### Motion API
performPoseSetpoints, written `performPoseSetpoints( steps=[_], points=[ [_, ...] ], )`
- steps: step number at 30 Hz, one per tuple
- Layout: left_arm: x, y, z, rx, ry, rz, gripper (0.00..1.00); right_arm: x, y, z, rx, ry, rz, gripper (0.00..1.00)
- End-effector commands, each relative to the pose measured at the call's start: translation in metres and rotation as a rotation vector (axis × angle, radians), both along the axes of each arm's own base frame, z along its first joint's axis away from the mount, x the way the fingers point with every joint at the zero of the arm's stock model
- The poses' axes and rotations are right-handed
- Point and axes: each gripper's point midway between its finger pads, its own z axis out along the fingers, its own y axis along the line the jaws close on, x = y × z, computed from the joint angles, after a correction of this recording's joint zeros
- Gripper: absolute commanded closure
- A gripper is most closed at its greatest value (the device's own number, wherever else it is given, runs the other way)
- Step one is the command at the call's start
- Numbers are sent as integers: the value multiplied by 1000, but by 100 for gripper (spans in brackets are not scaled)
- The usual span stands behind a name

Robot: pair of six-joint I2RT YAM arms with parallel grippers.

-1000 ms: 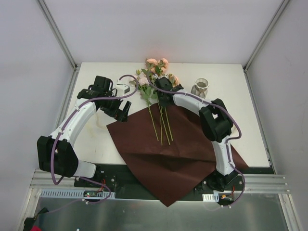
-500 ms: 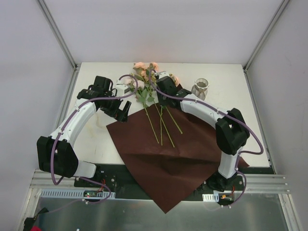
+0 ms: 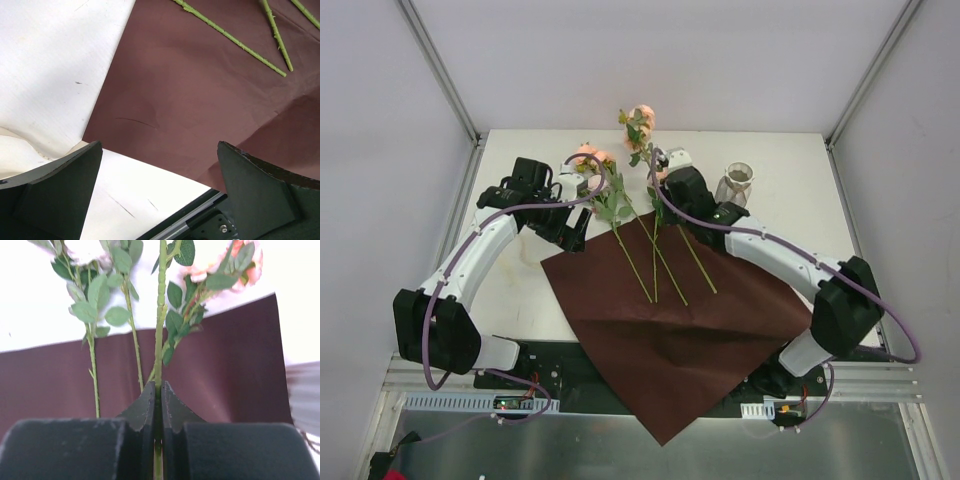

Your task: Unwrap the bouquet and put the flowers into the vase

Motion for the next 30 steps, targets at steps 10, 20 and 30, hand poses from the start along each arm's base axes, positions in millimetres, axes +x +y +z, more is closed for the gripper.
performPoseSetpoints(
  steps=[10, 20, 30],
  points=[
    [0, -3, 9, -45, -26, 10, 2, -73, -25, -51, -72, 50, 29, 99],
    [-5, -1, 7, -38, -31, 0, 2, -70, -2, -115, -213, 254, 88, 68],
    [-10, 1, 6, -40, -38, -4, 1, -43, -2, -137, -237, 301, 77, 63]
  ],
)
